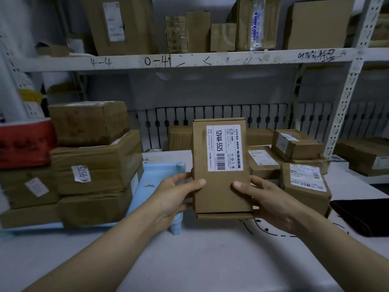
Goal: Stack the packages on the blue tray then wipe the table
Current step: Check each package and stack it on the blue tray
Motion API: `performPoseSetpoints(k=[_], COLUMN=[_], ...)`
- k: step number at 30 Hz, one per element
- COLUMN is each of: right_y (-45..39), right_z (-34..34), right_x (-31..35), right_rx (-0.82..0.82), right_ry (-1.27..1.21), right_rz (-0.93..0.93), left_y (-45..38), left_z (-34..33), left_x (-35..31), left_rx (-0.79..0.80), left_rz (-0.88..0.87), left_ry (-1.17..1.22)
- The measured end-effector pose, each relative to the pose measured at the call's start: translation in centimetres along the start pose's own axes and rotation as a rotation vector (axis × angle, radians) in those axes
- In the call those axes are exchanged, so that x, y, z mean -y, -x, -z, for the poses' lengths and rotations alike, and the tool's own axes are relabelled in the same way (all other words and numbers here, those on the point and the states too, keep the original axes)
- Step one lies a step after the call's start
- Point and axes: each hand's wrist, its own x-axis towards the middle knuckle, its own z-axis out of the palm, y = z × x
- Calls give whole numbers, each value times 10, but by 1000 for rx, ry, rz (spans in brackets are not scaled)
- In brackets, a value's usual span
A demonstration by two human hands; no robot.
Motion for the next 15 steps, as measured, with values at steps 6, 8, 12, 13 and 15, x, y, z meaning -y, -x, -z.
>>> performPoseSetpoints(k=[6, 8, 12, 13, 15], right_y=[6, 7, 8, 8, 8], right_z=[-1, -2, -1, 0, 0], right_x=[-2, -2, -3, -3, -3], right_rx=[54, 54, 45, 45, 44], right_ry=[14, 17, 13, 16, 24], right_rz=[24, 24, 11, 8, -1], left_y=[0, 2, 5, 5, 6], left_z=[0, -1, -1, -1, -1], left_x=[-8, -8, -5, -5, -5], left_rx=[-56, -50, -46, -43, -36], left_rz=[-101, -102, -92, -92, -92], left_ry=[51, 60, 62, 63, 61])
